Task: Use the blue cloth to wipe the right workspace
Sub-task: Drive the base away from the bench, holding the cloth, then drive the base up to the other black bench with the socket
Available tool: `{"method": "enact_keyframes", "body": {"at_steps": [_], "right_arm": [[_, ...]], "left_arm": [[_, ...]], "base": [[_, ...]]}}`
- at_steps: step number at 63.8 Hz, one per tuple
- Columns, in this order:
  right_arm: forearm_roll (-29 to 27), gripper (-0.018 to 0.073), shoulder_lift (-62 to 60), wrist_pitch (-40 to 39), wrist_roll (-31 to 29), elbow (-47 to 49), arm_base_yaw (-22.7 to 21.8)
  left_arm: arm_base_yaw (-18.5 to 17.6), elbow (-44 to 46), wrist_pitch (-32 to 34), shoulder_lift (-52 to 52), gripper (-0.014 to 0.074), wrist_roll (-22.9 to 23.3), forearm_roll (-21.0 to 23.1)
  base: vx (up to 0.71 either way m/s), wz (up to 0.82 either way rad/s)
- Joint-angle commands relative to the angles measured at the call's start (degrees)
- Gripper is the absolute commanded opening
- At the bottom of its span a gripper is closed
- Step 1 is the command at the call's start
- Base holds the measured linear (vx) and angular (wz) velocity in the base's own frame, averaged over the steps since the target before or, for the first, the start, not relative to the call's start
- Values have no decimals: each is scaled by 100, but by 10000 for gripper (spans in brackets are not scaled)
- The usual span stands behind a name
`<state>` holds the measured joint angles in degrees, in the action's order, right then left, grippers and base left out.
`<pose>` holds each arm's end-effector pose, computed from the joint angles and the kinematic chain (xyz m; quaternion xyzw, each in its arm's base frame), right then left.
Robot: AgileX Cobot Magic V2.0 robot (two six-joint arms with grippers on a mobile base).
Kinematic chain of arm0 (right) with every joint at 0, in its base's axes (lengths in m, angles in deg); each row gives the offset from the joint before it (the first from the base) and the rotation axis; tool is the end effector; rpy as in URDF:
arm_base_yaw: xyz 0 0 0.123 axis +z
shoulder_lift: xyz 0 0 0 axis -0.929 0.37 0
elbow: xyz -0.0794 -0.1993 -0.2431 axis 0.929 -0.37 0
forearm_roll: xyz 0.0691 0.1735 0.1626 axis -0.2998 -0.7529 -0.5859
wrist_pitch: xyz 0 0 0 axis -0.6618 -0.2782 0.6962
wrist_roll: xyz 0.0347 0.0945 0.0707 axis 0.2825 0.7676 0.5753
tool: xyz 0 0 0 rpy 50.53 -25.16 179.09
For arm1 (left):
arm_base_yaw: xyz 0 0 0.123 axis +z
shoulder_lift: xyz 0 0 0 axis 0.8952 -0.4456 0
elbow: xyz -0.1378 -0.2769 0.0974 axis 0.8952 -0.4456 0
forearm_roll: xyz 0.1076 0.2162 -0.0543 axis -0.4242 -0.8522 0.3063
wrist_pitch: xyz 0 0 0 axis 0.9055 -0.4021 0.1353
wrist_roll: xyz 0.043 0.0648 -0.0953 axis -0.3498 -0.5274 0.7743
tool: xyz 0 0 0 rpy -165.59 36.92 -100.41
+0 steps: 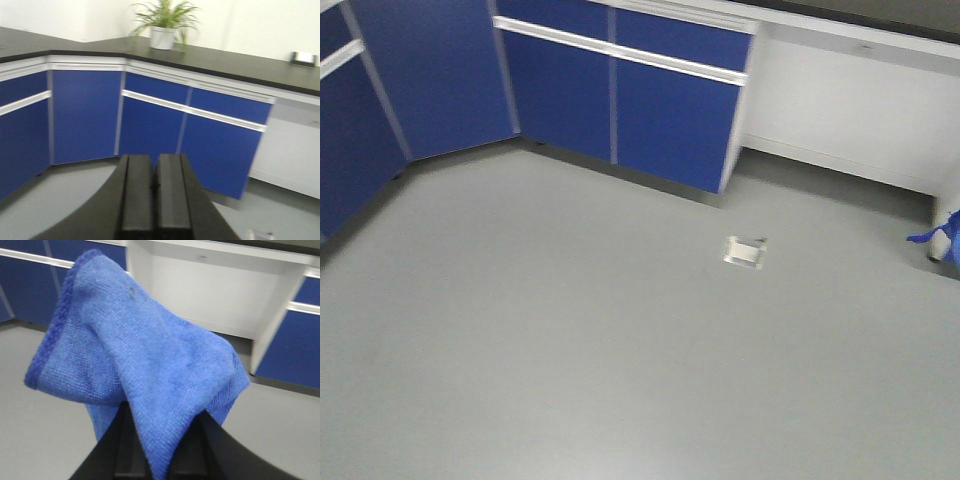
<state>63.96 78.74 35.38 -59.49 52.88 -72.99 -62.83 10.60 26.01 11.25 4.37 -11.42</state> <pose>0.0676 -0.0117 0.2955 0.0456 0.8500 -0.0440 0.5230 0.0448 0.0015 0.1904 -0.0522 0.7256 -0.0358 0.6852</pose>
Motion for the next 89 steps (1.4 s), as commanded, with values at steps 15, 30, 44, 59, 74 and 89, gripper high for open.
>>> {"method": "enact_keyframes", "body": {"at_steps": [15, 30, 44, 59, 74, 89], "right_arm": [[35, -3, 41, -443, -48, 167, -31], [35, -3, 41, -443, -48, 167, -31], [35, -3, 41, -443, -48, 167, -31], [35, -3, 41, -443, -48, 167, -31], [35, -3, 41, -443, -48, 167, -31], [35, -3, 41, -443, -48, 167, -31]], "left_arm": [[-22, -176, 456, 91, -6, 49, 36], [-22, -176, 456, 91, -6, 49, 36], [-22, -176, 456, 91, -6, 49, 36], [-22, -176, 456, 91, -6, 49, 36], [-22, -176, 456, 91, -6, 49, 36], [-22, -176, 456, 91, -6, 49, 36]], "base": [[0, -60], [1, -44], [4, -22], [5, -18], [8, -15], [11, -12]]}}
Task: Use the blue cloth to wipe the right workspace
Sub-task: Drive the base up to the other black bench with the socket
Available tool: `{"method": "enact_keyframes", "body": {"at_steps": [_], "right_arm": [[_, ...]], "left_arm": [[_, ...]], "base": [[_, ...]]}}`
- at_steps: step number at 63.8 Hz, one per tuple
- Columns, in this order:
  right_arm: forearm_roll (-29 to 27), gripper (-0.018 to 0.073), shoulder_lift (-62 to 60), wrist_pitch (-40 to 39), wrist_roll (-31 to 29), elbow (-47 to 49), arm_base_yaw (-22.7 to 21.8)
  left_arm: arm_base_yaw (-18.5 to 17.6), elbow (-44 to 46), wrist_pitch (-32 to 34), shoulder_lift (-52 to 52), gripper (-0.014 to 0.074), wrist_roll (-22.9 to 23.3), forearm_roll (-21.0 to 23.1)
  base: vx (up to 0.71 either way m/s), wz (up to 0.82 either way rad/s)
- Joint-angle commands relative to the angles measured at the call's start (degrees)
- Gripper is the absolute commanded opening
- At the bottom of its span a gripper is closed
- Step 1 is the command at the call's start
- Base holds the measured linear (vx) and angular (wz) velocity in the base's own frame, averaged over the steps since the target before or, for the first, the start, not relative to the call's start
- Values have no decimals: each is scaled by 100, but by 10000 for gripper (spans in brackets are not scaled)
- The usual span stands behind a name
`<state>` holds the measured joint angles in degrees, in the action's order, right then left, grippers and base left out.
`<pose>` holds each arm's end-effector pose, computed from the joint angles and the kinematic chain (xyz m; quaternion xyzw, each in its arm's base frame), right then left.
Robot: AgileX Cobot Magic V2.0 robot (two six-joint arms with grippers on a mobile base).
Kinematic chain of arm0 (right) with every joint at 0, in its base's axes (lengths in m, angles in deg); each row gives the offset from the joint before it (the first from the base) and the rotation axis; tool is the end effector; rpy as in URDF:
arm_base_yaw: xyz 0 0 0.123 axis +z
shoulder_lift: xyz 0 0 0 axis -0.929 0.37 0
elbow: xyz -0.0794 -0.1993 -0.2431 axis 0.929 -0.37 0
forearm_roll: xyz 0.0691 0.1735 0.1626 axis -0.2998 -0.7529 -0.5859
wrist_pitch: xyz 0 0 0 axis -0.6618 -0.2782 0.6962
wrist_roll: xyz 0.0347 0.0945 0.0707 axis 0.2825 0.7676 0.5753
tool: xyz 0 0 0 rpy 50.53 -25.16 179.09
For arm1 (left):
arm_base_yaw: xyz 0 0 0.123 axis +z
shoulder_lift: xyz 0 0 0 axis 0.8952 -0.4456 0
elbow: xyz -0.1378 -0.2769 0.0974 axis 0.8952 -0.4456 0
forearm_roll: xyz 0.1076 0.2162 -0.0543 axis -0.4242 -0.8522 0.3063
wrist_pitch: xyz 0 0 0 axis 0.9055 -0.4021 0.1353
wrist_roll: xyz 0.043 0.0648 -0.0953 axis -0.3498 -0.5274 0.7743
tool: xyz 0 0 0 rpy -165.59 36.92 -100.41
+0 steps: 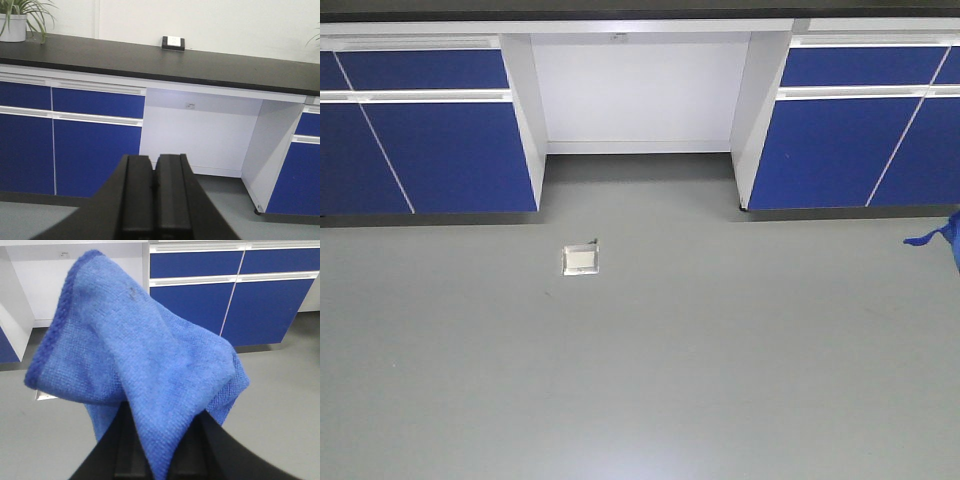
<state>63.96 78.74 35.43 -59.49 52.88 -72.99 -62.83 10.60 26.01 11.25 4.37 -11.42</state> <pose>0.0676 -0.0117 0.2954 0.0457 0.8502 -0.0440 0.5226 0.0448 0.0015 0.1904 -0.0522 0.7256 -0.0358 0.6852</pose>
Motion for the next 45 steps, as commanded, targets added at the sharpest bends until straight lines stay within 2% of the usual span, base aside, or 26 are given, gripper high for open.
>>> {"method": "enact_keyframes", "body": {"at_steps": [1, 22, 45], "right_arm": [[35, -3, 41, -448, -48, 167, -31], [35, -3, 41, -448, -48, 167, -31], [35, -3, 41, -448, -48, 167, -31]], "left_arm": [[-22, -176, 456, 91, -6, 49, 36], [-22, -176, 456, 91, -6, 49, 36], [-22, -176, 456, 91, -6, 49, 36]], "base": [[14, -11], [20, -8], [31, 0]]}}
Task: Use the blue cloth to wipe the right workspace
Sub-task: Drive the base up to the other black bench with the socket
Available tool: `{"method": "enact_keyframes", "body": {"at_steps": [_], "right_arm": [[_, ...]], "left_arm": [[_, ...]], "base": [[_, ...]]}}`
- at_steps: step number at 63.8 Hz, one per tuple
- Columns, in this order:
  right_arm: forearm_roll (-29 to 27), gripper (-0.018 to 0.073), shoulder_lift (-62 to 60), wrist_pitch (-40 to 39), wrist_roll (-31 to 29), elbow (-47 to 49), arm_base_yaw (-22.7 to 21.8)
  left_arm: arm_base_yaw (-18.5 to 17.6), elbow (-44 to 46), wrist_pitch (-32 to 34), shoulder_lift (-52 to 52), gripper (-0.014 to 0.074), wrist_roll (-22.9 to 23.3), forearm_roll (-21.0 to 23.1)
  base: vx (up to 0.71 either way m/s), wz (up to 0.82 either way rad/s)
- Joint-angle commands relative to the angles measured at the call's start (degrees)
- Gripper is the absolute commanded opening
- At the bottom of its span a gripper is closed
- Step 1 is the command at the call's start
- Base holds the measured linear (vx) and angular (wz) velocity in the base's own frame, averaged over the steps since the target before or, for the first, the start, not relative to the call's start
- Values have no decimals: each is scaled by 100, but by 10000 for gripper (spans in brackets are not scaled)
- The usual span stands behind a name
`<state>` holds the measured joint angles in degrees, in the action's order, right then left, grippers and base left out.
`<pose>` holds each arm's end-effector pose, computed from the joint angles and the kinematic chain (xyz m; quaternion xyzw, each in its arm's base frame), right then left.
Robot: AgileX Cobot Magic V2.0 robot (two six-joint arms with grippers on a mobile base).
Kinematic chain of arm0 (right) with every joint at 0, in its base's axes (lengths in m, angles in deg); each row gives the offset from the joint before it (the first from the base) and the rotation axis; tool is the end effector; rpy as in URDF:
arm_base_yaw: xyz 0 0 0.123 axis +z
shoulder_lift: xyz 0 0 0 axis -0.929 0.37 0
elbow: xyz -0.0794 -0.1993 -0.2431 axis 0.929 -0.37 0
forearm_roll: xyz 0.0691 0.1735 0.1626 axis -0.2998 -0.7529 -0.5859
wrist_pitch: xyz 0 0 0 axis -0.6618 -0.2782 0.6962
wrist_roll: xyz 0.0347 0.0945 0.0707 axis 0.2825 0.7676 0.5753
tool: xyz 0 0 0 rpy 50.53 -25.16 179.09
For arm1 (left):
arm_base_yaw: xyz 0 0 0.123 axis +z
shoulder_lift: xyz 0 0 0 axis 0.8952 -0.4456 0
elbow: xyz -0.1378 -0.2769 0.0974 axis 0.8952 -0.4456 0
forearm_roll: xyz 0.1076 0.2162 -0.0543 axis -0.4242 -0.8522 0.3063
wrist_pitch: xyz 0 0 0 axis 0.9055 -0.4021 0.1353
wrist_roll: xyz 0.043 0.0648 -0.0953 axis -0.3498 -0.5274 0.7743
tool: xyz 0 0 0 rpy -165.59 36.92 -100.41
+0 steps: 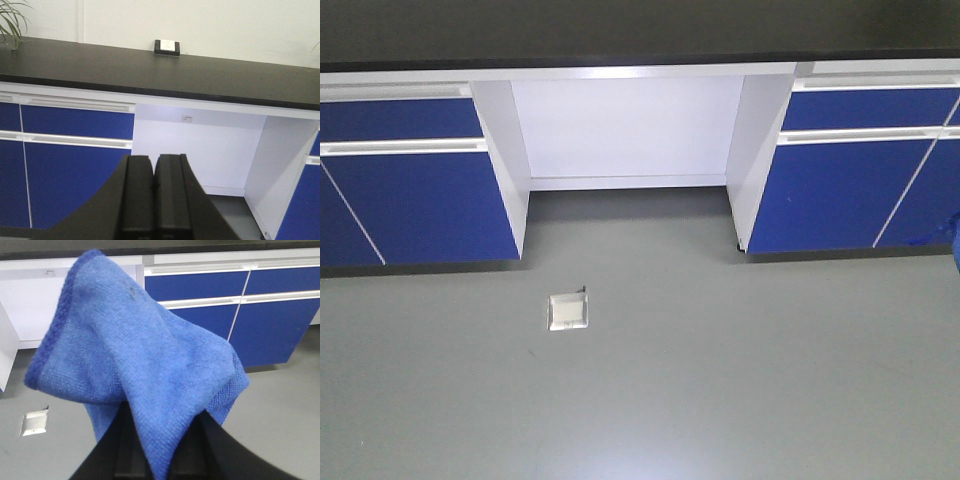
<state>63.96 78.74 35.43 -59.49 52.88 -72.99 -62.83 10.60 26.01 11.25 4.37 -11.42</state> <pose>0.0676 -0.0117 0.2954 0.0457 0.8502 -0.0440 0.5226 0.0448 0.0015 0.1904 -0.0522 0.7256 -0.0358 0.6852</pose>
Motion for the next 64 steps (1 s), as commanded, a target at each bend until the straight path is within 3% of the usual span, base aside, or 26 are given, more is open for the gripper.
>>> {"method": "enact_keyframes", "body": {"at_steps": [1, 64], "right_arm": [[35, -3, 41, -448, -48, 167, -31], [35, -3, 41, -448, -48, 167, -31]], "left_arm": [[-22, -176, 456, 91, -6, 49, 36], [-22, -176, 456, 91, -6, 49, 36]], "base": [[36, 0], [38, -2]]}}
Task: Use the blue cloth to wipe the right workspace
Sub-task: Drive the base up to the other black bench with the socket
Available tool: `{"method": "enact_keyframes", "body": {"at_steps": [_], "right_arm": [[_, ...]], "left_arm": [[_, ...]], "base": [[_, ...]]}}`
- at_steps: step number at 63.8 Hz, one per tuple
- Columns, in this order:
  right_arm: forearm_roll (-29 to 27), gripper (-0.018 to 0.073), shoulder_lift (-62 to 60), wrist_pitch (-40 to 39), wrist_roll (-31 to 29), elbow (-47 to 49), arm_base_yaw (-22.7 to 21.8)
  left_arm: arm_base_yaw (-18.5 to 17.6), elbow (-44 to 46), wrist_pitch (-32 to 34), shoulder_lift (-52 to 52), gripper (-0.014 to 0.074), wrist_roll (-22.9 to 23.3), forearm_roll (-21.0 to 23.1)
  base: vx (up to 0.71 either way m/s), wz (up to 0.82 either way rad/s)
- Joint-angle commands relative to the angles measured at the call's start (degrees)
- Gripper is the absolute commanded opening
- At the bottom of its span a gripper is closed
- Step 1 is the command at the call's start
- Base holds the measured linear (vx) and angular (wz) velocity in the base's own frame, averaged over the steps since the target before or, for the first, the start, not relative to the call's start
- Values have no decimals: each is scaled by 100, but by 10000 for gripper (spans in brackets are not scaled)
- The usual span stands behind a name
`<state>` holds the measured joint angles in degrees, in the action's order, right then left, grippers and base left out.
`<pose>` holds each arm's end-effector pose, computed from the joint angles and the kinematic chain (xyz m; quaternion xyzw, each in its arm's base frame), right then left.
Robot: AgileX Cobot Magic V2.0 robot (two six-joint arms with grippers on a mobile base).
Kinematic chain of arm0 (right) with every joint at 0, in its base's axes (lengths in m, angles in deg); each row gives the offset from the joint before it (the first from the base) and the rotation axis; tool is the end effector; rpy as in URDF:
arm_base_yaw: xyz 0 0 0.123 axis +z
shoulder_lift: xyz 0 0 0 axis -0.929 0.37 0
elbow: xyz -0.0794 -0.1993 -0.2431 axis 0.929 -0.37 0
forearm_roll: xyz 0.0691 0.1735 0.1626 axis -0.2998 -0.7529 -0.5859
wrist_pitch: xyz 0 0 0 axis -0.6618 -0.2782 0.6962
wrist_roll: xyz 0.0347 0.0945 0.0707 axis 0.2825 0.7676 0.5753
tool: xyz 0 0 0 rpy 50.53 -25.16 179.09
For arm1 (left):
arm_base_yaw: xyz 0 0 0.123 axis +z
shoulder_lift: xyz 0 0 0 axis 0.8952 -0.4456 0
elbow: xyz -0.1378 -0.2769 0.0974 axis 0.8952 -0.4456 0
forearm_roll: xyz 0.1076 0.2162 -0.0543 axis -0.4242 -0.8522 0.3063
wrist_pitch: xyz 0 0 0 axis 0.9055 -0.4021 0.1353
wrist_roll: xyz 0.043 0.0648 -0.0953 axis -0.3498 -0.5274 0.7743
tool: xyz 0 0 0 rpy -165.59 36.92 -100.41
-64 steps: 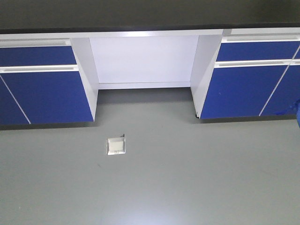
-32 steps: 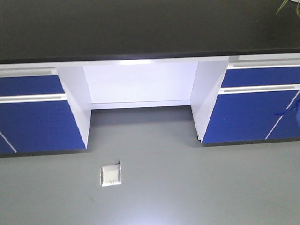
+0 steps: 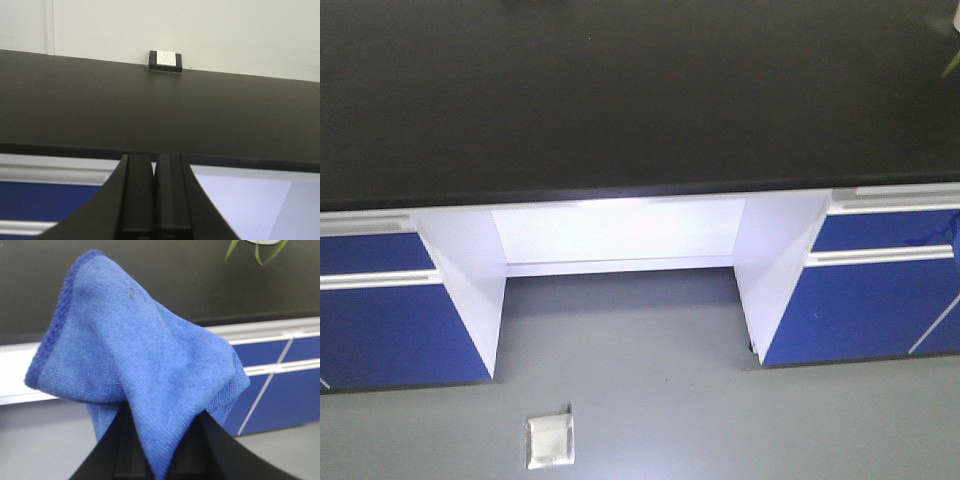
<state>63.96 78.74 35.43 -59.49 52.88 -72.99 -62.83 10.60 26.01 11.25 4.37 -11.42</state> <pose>0.0676 -0.0117 0.2954 0.0457 0.8502 -0.0440 0.5226 0.0448 0.0015 0.1904 -0.0522 0.7256 -0.0358 0.6852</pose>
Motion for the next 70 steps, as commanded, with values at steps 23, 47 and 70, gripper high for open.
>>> {"method": "enact_keyframes", "body": {"at_steps": [23, 47, 70], "right_arm": [[35, -3, 41, -436, -48, 167, -31], [35, -3, 41, -436, -48, 167, -31], [35, -3, 41, -436, -48, 167, -31]], "left_arm": [[-22, -176, 456, 91, -6, 49, 36], [-22, -176, 456, 91, -6, 49, 36], [-22, -176, 456, 91, -6, 49, 36]], "base": [[35, 6], [31, 9], [21, 6]]}}
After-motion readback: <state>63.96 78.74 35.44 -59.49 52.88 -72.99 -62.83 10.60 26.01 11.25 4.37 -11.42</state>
